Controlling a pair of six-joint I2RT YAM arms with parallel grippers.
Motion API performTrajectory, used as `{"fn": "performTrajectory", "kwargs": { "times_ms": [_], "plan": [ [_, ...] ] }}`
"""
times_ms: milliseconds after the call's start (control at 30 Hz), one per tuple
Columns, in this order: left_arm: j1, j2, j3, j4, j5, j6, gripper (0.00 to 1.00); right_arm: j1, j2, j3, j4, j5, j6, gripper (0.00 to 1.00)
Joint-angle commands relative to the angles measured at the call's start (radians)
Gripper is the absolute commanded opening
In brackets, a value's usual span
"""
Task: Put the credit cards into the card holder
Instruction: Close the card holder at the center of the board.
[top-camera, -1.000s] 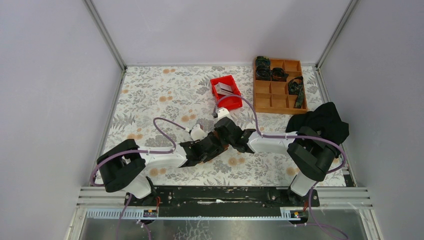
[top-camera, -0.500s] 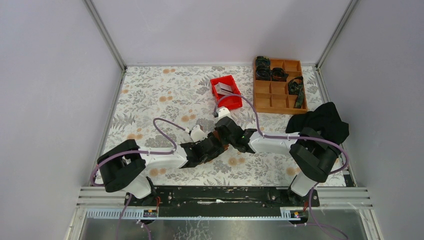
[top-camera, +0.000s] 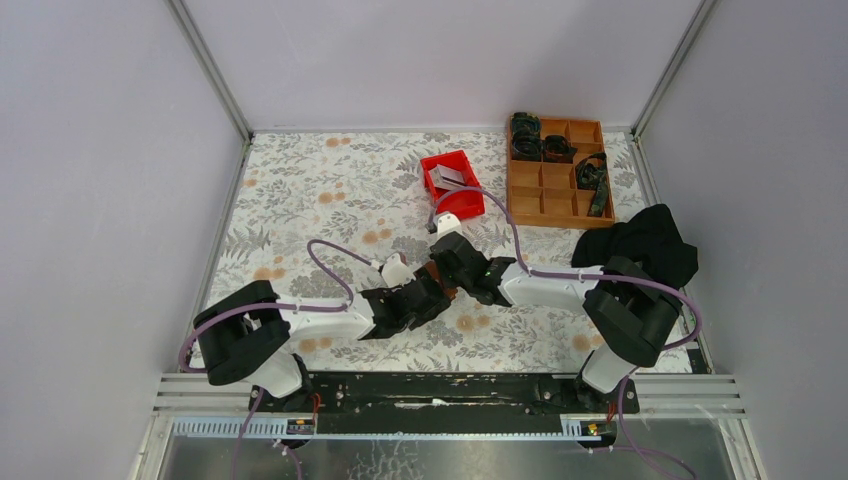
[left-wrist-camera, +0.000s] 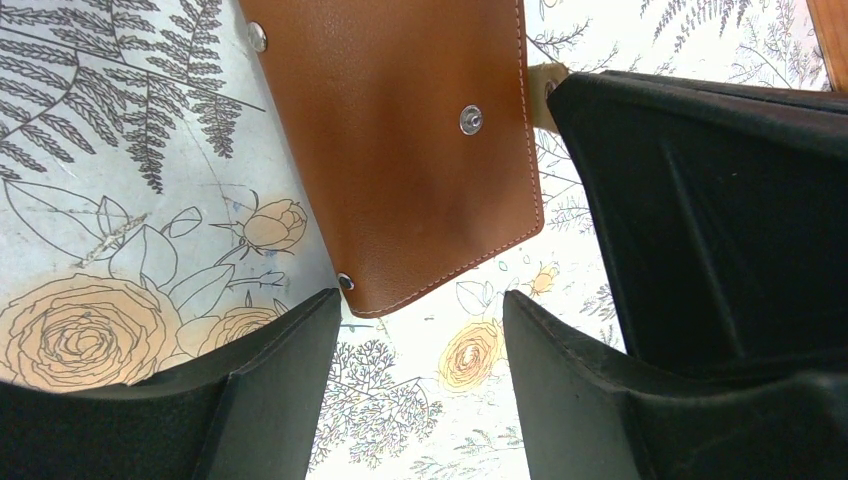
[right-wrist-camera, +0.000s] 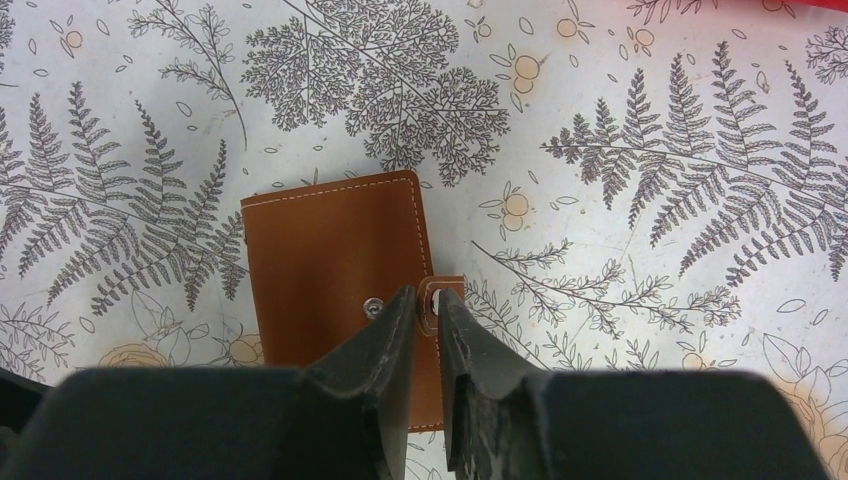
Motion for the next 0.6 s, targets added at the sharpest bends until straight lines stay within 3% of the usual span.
{"fn": "performTrajectory", "kwargs": {
  "times_ms": [0, 567],
  "plan": [
    [-0.022, 0.078, -0.09, -0.281, 0.109, 0.002, 0.7, 0.009, -0.013, 0.016, 0.01, -0.008, 0.006, 0.21],
    [-0.025, 0.085, -0.091, -0.28, 0.109, -0.005, 0.7, 0.01, 0.019, 0.04, -0.029, 0.004, -0.006, 0.2]
  ]
}}
